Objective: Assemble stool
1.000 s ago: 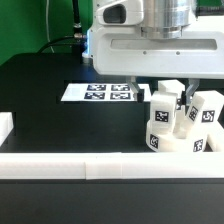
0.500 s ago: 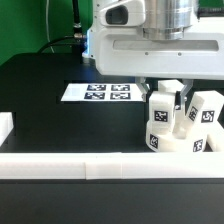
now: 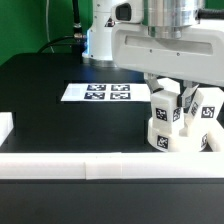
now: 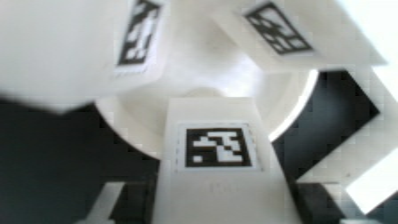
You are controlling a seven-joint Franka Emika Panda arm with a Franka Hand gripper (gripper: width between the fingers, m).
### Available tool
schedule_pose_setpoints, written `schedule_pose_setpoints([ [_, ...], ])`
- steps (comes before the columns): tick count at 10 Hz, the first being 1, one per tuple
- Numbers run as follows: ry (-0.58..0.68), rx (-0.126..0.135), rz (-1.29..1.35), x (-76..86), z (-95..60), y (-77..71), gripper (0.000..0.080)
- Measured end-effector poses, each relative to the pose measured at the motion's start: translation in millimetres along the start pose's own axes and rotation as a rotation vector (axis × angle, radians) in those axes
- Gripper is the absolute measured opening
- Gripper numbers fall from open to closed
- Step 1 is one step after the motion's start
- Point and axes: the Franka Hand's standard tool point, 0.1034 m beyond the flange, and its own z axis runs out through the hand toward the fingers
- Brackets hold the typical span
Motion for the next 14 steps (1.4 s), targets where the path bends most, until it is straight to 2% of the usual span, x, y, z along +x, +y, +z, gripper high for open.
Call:
schedule_pose_setpoints([
  [3, 0.01, 0.06, 0.389, -9.5, 1.8, -8.5, 0.0338],
  [8, -0.02, 0.077, 0.655, -16.4, 2.8, -13.6, 0.0338],
  [10, -0.047, 0.092, 0.909, -24.1, 4.1, -16.8, 0.0338],
  [14, -0.098, 0.144, 1.277, -39.4, 7.6, -26.6, 0.0338],
])
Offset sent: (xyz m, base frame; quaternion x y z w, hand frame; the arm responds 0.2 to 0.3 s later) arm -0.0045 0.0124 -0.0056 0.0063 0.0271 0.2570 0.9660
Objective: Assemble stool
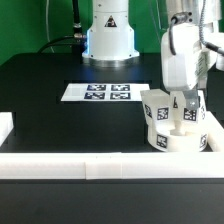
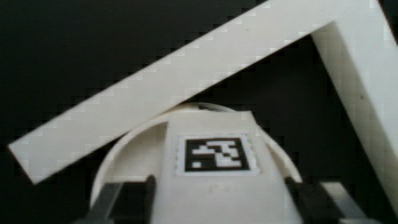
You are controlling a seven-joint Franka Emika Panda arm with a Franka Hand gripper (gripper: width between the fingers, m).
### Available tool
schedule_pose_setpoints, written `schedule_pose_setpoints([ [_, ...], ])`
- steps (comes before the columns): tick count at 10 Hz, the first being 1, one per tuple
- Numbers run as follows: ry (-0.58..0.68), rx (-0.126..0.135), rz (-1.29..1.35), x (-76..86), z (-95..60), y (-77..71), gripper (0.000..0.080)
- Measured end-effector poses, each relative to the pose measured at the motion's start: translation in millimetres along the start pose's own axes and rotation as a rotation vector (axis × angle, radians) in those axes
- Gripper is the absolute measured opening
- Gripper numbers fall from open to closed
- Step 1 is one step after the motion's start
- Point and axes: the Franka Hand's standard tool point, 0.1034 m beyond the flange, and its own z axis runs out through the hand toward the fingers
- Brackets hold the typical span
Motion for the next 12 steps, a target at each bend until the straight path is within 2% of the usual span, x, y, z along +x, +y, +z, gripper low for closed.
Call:
schedule_pose_setpoints([
  [3, -0.027, 0.002, 0.089, -1.1, 0.1, 0.2, 0.0338],
  [4, -0.029, -0.001, 0.093, -2.2, 1.1, 2.1, 0.0453],
  [5, -0.032, -0.002, 0.076, -2.8, 1.6, 3.1, 0.0453],
  [6, -0.036, -0.001, 0.051, -3.8, -1.4, 1.8, 0.0576],
  [7, -0.057, 0.008, 0.015, -9.0, -16.4, -2.3, 0.0637],
  [9, -0.084, 0.024, -0.024, -17.9, -36.9, -3.2, 0.0646],
  [12, -0.076, 0.027, -0.172, -15.6, -33.2, -2.5, 0.0649],
])
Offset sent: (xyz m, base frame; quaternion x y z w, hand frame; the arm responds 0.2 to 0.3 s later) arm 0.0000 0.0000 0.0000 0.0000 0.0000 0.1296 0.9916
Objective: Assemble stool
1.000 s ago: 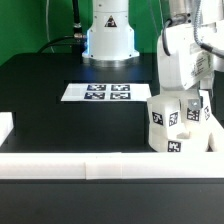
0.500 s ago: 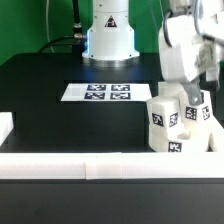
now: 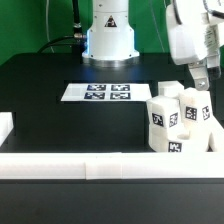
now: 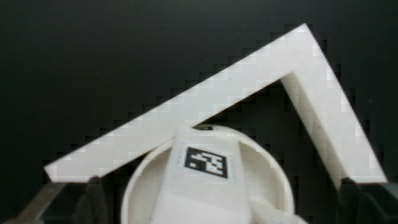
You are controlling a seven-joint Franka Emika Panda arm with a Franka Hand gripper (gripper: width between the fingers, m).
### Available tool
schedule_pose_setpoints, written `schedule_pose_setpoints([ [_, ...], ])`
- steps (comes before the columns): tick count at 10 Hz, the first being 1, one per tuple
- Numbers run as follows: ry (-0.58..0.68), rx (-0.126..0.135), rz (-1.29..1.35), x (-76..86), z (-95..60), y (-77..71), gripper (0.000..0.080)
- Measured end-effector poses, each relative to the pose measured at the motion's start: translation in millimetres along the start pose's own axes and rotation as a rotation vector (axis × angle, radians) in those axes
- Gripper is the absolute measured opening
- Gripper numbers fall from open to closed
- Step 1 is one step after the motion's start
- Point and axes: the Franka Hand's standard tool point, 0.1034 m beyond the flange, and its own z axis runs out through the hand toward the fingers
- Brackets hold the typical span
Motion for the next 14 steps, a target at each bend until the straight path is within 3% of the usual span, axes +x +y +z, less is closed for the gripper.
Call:
schedule_pose_setpoints([
  [1, 0.002, -0.007, -0.094, 1.3, 0.1, 0.0, 0.0649],
  [4, -0.004, -0.099, -0.605, 1.5, -7.9, -9.0, 0.0649],
  [5, -0.011, -0.14, -0.797, -1.9, -10.0, -13.9, 0.0649],
  [9, -0.019, -0.138, -1.05, -0.9, -9.1, -17.0, 0.0649],
  [10, 0.002, -0.168, -1.251, 0.8, -9.0, -15.2, 0.0649],
  [12, 0.003, -0.193, -1.558, -1.9, -9.2, -14.1, 0.0649],
  [13, -0.03, -0.234, -1.729, -3.4, -7.5, -11.1, 0.0649],
  [14, -0.038, -0.24, -1.774, -5.6, -5.9, -12.3, 0.0649],
])
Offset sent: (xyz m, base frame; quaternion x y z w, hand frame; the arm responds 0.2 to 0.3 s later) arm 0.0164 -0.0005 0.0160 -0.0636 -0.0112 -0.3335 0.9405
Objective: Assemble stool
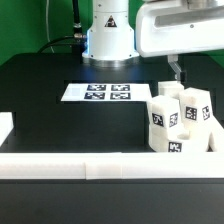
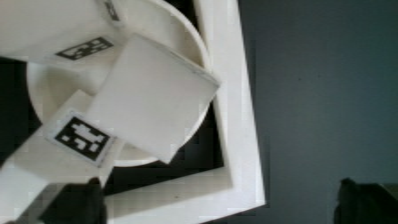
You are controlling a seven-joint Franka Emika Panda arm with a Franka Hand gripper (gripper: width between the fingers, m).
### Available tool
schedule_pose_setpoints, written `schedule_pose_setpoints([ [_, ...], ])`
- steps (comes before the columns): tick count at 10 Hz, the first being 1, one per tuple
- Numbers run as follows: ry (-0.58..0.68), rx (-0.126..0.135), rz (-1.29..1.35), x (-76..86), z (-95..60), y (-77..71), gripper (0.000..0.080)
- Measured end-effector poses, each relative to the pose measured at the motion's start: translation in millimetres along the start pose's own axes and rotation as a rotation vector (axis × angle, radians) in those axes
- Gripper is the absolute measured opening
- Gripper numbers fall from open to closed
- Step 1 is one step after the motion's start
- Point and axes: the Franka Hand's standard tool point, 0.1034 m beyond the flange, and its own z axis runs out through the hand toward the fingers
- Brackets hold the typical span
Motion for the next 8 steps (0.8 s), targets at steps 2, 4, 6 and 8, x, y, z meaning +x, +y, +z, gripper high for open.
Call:
schedule_pose_setpoints([
  [2, 0.001, -0.003, -0.143, 0.4, 0.3, 3.0, 0.0649],
  [4, -0.002, -0.022, -0.325, 0.6, 0.7, 6.2, 0.0649],
  [6, -0.022, -0.046, -0.529, -3.5, 6.5, 3.7, 0.0649],
  [8, -0.039, -0.079, -0.734, -5.1, 11.8, 2.1, 0.0649],
])
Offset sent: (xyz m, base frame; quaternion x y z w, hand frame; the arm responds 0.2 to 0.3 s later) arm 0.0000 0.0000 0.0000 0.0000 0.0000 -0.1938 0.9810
